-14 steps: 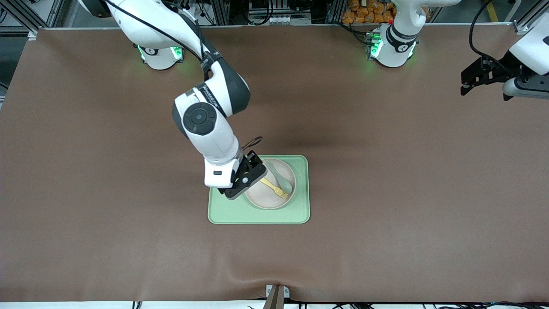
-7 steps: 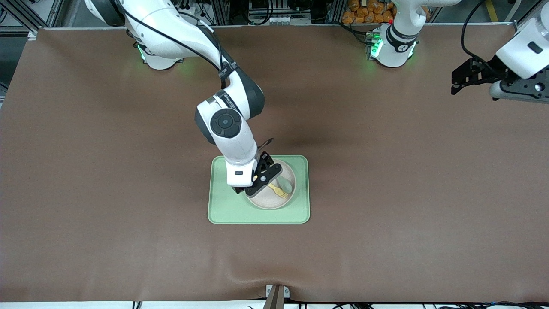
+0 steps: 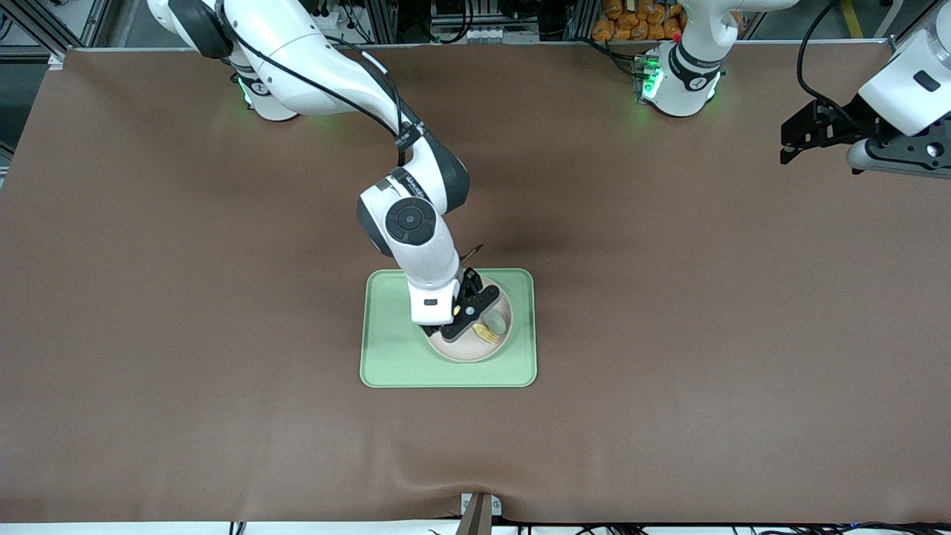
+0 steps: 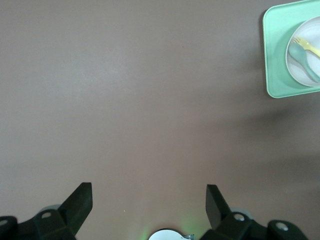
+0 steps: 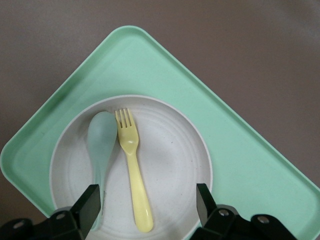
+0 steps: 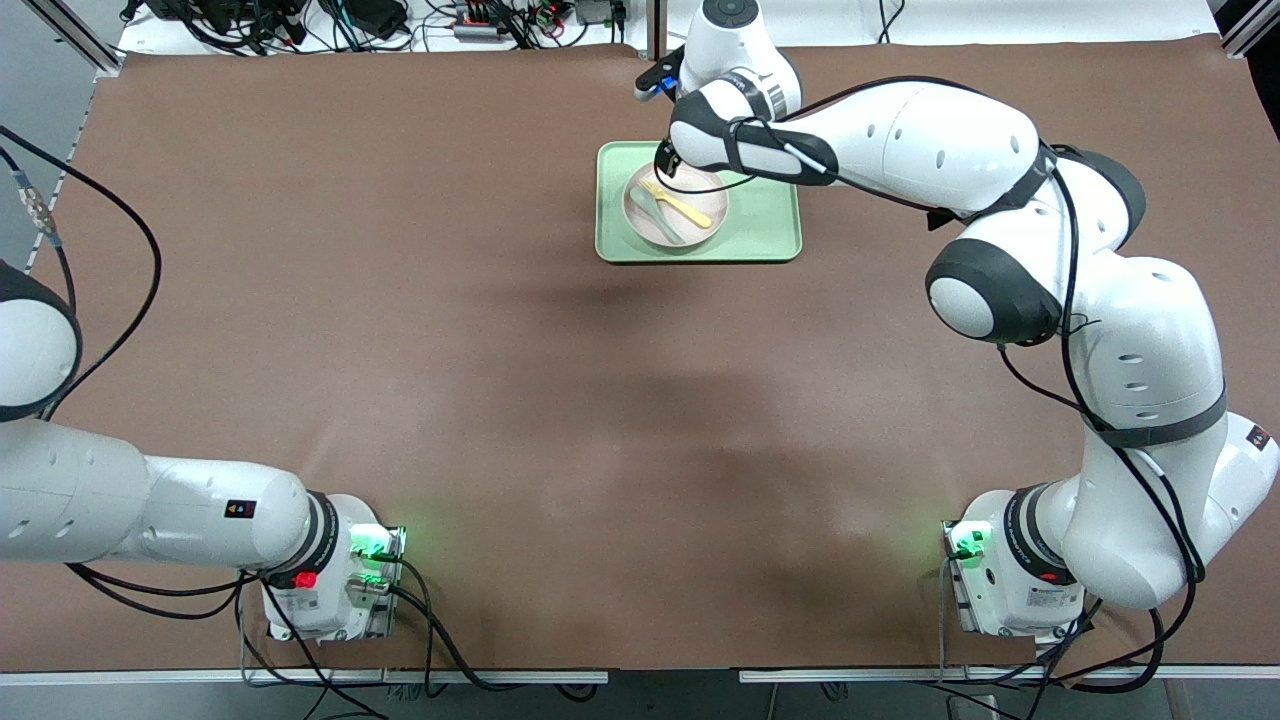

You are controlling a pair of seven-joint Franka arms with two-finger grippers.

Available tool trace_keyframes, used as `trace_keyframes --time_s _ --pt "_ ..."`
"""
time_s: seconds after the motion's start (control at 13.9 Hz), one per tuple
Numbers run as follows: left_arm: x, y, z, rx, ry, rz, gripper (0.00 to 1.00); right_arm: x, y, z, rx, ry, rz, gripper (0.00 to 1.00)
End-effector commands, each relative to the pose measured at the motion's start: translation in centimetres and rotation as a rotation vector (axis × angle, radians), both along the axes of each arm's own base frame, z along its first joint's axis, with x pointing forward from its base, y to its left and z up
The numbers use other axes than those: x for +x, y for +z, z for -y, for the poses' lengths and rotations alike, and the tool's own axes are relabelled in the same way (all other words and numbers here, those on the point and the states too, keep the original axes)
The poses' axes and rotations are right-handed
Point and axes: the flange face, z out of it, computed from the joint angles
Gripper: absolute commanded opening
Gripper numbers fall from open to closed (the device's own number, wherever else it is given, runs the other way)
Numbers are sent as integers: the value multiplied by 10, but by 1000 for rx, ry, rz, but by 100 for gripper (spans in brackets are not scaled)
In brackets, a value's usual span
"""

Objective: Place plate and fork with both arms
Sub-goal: 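Lower the right gripper and close it on the yellow fork handle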

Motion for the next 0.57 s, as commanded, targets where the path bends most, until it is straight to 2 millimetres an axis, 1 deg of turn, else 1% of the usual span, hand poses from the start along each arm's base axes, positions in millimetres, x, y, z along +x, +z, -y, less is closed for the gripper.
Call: trace_keyframes --time_s 0.0,0.07,0.22,0.29,0.36,0.43,0.5 --pt "-3 6 -4 -17 30 13 100 0 -6 -8 -19 25 21 86" --pt "-2 7 -4 -15 48 16 100 0 -8 -8 -22 26 19 86" --pt "-2 5 -6 -10 64 12 100 2 -17 -4 -30 22 12 94" --pt "-2 5 -13 -9 76 9 100 2 -20 -4 -31 22 11 91" --pt "-1 2 -18 -8 89 3 100 3 -26 -3 -30 21 13 85" --pt "0 1 -18 -7 90 -1 100 3 -32 -3 -28 21 16 78" --pt "-1 2 -19 -7 93 0 100 3 -39 -5 -25 23 22 77"
